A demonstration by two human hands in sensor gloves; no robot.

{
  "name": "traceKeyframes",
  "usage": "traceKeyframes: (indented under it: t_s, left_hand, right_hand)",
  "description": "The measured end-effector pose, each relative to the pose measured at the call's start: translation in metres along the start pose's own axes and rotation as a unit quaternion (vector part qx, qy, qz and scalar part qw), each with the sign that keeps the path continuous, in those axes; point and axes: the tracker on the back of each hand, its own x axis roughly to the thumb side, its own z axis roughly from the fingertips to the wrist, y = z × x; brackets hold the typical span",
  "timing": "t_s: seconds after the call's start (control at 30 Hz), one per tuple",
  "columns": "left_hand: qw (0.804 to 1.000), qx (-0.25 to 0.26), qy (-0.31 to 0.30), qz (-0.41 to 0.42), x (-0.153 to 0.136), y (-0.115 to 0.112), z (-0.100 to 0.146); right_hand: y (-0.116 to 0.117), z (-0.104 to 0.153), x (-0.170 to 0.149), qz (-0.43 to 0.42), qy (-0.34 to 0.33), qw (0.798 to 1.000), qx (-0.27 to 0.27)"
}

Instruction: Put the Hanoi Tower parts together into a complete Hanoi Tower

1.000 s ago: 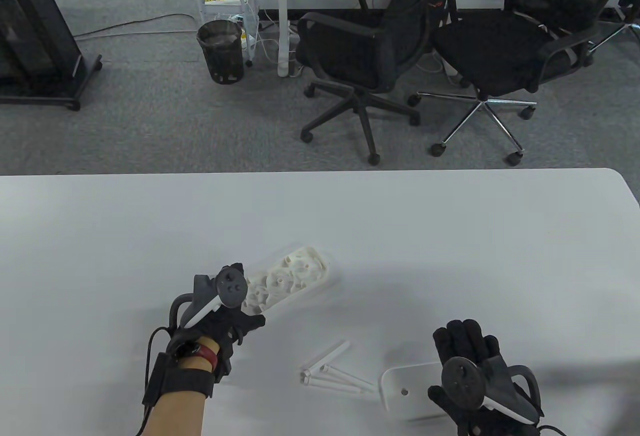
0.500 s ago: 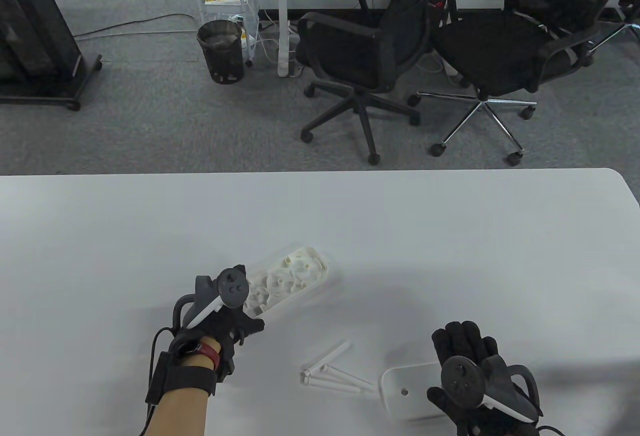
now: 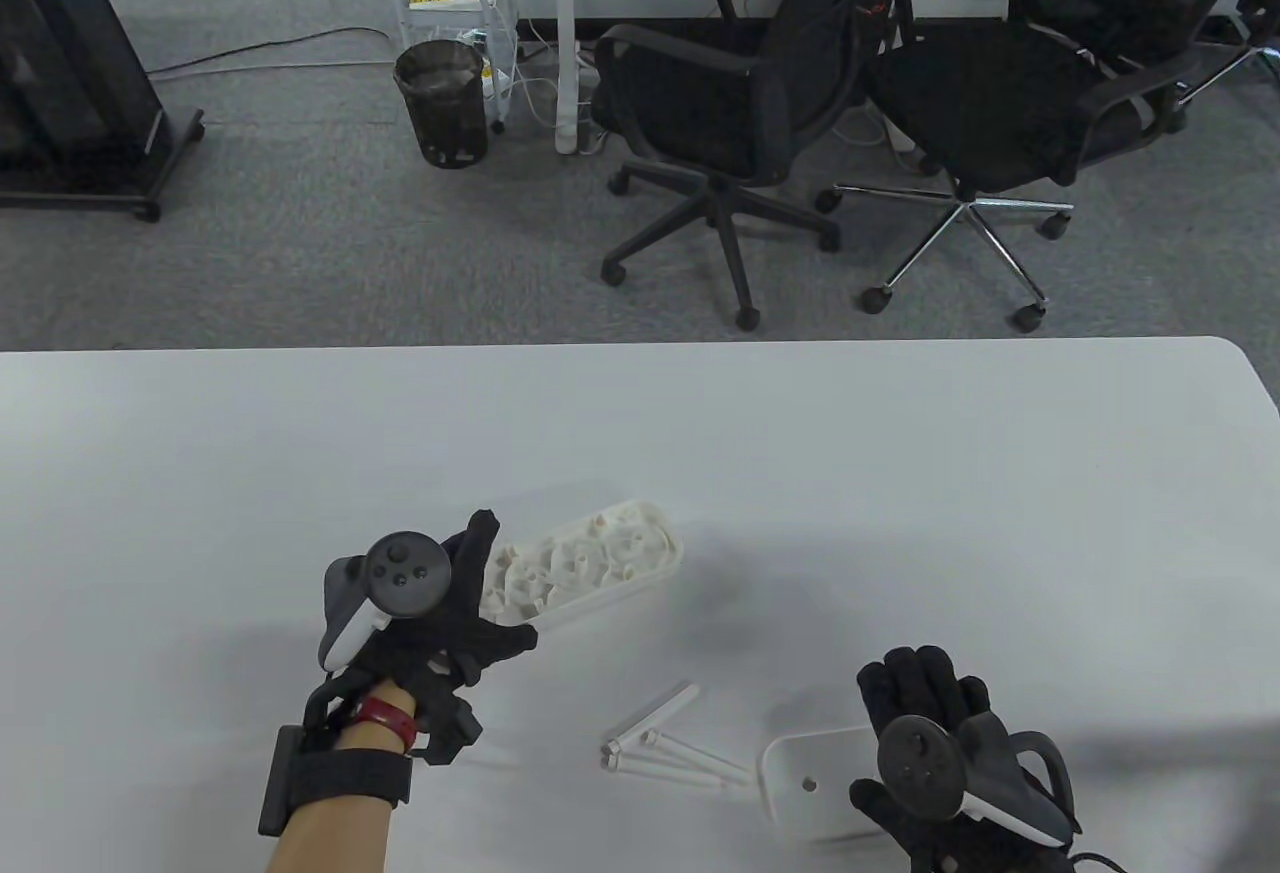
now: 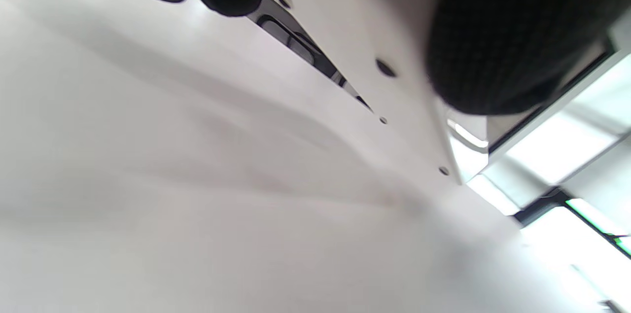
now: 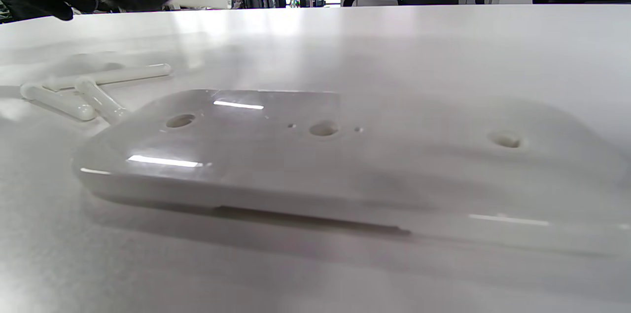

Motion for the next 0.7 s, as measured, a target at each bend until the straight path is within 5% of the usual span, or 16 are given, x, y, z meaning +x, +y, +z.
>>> traceKeyframes:
  t_s: [0.7]
  left_hand:
    - [0.972, -0.007, -0.163, 0.167, 0.038, 0.018, 0.034]
  right_hand:
    - [0.004, -0.001, 0.001, 0.004, 0.002, 1.000, 0.009]
